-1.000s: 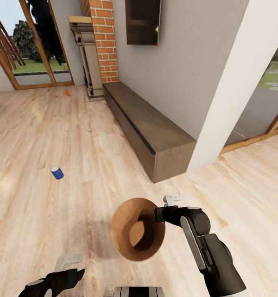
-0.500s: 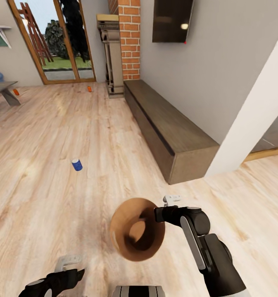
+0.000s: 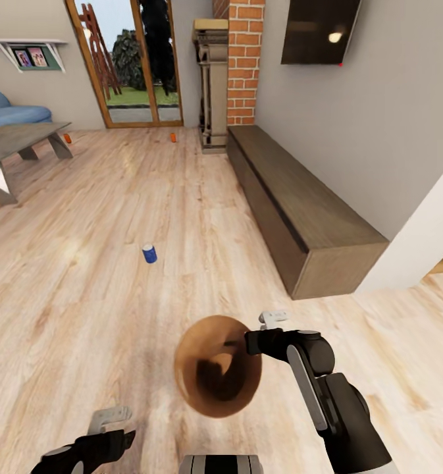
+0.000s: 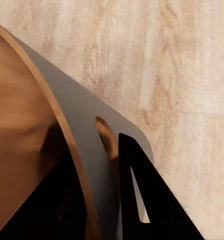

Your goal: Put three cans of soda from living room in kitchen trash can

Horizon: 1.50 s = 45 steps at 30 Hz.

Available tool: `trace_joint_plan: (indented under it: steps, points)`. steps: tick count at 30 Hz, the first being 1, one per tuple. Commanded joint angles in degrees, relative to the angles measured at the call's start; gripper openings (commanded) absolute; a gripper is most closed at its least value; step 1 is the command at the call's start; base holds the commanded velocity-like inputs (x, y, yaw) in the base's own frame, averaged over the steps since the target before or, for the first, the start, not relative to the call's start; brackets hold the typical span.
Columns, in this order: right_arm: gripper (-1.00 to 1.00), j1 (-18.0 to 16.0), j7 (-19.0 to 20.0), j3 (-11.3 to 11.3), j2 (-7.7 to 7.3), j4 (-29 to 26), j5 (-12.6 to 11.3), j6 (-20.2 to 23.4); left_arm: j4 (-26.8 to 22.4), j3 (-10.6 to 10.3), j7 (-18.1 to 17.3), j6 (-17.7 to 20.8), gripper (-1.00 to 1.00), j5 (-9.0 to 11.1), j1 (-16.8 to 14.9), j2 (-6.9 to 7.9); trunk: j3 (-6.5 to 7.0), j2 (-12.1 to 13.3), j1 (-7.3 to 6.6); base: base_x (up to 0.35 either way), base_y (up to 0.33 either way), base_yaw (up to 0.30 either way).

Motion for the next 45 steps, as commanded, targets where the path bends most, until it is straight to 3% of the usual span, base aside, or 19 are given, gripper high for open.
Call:
trace_joint_plan:
  steps: [1, 8, 28, 45]
  points:
    - [-1.00, 0.0, 0.2, 0.0, 0.00, 0.0, -1.5, 0.0, 0.0, 0.0, 0.0, 0.0, 1.00, 0.0, 0.0, 0.00, -0.01, 0.0, 0.00, 0.000, 0.000, 0.076]
    - [-1.00, 0.0, 0.4, 0.0, -0.01, 0.0, -1.6, 0.0, 0.2, 0.0, -0.1, 0.0, 1.00, 0.0, 0.0, 0.02, -0.03, 0.0, 0.00, 0.113, 0.000, 0.024]
    - [-1.00, 0.0, 0.5, 0.0, -0.01, 0.0, -1.7, 0.0, 0.2, 0.1, -0.1, 0.3, 1.00, 0.1, 0.0, 0.09, -0.03, 0.0, 0.00, 0.330, 0.000, 0.003]
    - [-1.00, 0.0, 0.6, 0.0, -0.01, 0.1, -1.7, 0.0, 0.2, 0.1, -0.1, 0.3, 1.00, 0.1, 0.0, 0.09, -0.03, 0.0, 0.00, 0.337, 0.000, 0.218]
